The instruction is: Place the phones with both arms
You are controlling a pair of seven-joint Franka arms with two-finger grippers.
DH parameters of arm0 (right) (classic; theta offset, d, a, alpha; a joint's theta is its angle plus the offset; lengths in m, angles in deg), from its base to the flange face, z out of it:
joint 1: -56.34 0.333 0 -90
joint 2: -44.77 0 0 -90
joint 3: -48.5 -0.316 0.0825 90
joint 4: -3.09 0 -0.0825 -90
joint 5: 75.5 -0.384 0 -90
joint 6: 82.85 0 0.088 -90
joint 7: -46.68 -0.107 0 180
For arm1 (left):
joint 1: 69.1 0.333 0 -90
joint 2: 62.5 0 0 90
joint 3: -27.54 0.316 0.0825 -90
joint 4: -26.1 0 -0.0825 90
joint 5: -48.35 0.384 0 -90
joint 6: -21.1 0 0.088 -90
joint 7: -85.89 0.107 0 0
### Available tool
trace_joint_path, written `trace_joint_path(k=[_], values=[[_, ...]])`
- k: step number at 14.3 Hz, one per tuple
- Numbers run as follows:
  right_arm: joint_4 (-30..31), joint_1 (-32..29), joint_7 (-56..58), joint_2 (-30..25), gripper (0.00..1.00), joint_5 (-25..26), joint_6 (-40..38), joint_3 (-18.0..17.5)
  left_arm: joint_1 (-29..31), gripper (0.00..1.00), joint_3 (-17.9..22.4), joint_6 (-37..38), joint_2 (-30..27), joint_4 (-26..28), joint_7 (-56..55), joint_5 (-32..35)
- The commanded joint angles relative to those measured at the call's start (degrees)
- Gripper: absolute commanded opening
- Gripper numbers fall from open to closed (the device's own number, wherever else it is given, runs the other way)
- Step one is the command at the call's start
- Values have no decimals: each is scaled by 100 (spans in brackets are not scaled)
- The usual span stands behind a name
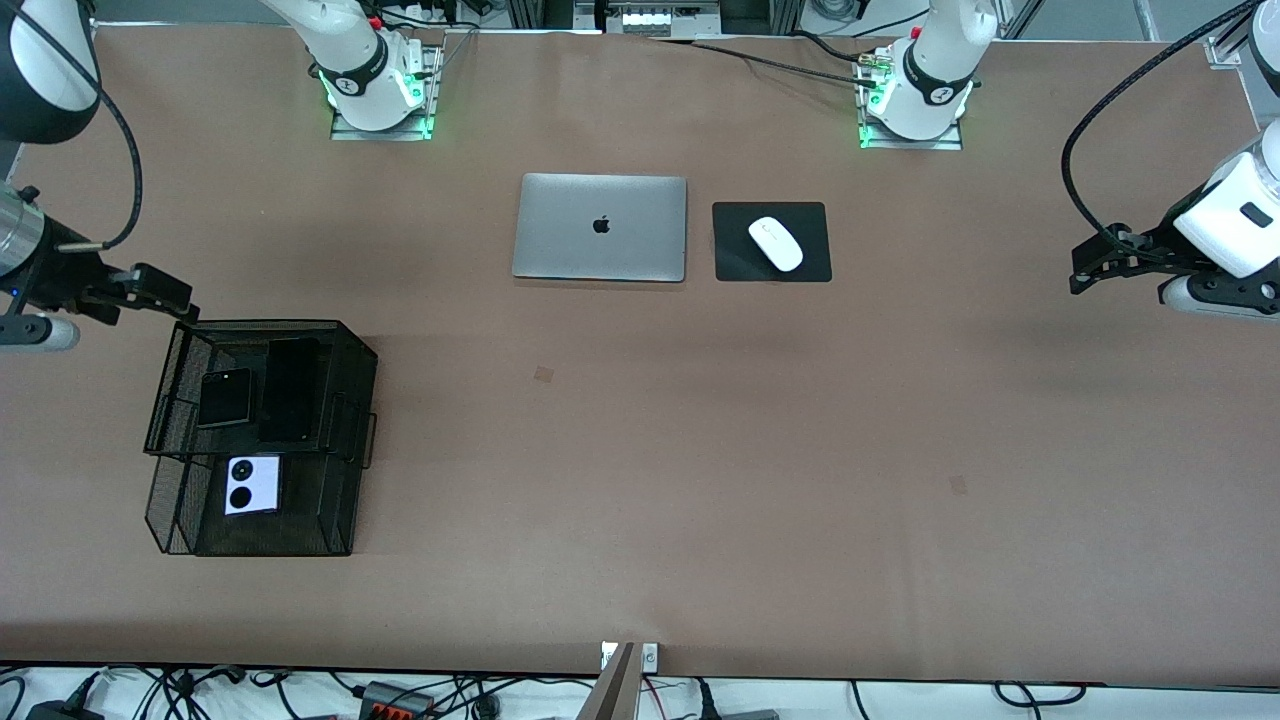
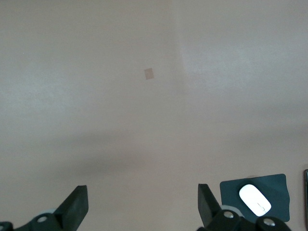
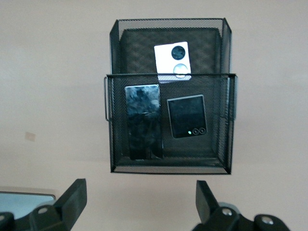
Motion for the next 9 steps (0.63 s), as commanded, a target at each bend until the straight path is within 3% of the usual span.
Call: trace_joint_path(k=[1, 9], values=[[285, 50, 45, -404, 100, 138, -38, -21, 6, 100, -26, 162, -36, -95, -2, 90], [399, 191, -139, -527, 100, 174, -241, -29, 32, 100, -17, 171, -19, -236, 7, 81]])
